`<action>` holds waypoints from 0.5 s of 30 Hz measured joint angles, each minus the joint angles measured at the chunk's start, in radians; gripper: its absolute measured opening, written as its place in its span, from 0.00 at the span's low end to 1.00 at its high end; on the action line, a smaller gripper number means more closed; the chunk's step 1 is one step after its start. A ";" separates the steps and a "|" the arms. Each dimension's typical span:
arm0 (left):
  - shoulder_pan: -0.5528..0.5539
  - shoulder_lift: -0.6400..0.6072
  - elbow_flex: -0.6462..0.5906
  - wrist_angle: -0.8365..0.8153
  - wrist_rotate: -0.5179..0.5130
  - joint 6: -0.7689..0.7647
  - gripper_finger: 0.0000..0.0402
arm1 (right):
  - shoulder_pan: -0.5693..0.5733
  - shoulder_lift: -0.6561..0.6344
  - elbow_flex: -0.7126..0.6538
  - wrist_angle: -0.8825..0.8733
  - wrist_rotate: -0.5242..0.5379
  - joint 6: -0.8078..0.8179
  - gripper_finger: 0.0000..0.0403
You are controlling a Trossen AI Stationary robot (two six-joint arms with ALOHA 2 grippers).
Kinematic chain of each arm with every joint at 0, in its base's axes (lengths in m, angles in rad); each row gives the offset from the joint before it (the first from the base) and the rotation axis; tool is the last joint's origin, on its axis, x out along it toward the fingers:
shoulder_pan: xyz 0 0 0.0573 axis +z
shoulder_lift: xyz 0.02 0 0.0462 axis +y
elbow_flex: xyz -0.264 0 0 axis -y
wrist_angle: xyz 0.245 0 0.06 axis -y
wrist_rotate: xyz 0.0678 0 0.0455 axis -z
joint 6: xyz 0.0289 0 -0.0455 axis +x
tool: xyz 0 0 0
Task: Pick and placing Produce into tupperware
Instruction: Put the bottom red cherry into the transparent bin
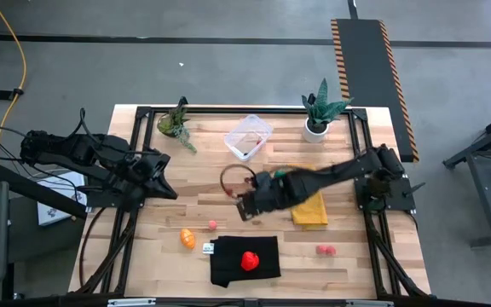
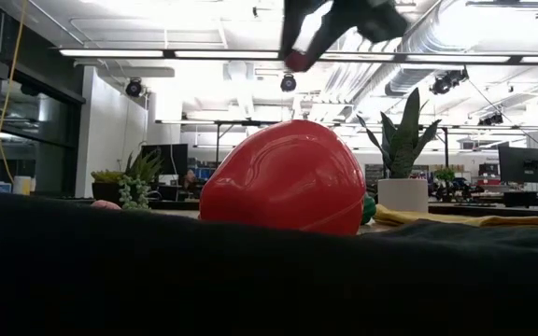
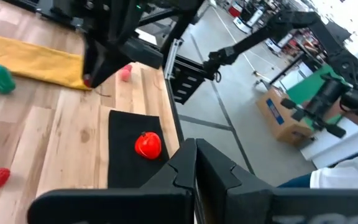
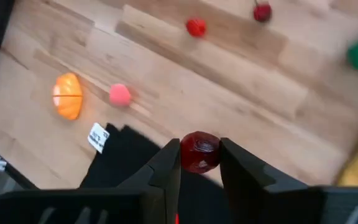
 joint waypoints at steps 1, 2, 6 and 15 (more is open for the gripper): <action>0.000 0.000 0.000 0.000 -0.014 -0.007 0.00 | -0.024 0.000 0.000 0.010 -0.012 -0.046 0.22; 0.000 0.000 0.000 0.000 -0.020 -0.010 0.00 | -0.049 0.000 0.000 0.019 -0.023 -0.087 0.22; 0.000 0.000 0.000 0.000 -0.039 -0.010 0.00 | -0.153 0.000 0.000 0.042 -0.079 -0.233 0.22; 0.000 0.000 0.000 0.000 -0.059 -0.009 0.00 | -0.386 0.000 0.000 0.047 -0.204 -0.537 0.22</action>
